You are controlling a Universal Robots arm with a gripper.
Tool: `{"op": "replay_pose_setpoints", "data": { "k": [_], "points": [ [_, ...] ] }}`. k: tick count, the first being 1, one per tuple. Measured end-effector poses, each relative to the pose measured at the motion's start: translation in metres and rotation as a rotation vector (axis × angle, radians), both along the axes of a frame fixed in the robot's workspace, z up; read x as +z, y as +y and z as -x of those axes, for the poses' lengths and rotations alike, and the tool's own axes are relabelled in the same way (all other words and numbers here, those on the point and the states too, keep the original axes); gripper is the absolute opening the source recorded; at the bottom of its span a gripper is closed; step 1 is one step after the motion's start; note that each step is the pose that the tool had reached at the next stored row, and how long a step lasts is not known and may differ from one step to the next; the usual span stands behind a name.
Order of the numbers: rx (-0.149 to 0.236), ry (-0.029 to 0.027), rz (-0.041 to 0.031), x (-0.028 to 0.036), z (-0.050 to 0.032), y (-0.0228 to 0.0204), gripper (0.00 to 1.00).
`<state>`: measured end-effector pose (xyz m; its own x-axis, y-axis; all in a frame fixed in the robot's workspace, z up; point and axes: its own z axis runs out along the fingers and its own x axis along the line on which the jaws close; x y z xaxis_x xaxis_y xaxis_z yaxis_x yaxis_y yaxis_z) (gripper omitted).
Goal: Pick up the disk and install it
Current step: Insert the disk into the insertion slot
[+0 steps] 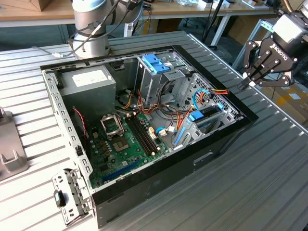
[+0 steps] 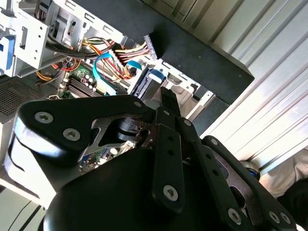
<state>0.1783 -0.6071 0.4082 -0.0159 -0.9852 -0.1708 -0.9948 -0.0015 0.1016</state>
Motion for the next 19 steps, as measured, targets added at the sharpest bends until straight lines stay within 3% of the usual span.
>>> {"op": "replay_pose_setpoints", "data": {
  "k": [19],
  "points": [
    [0.000, 0.0110, 0.0001, -0.0086, -0.0207, 0.0000, 0.11]
  ]
}}
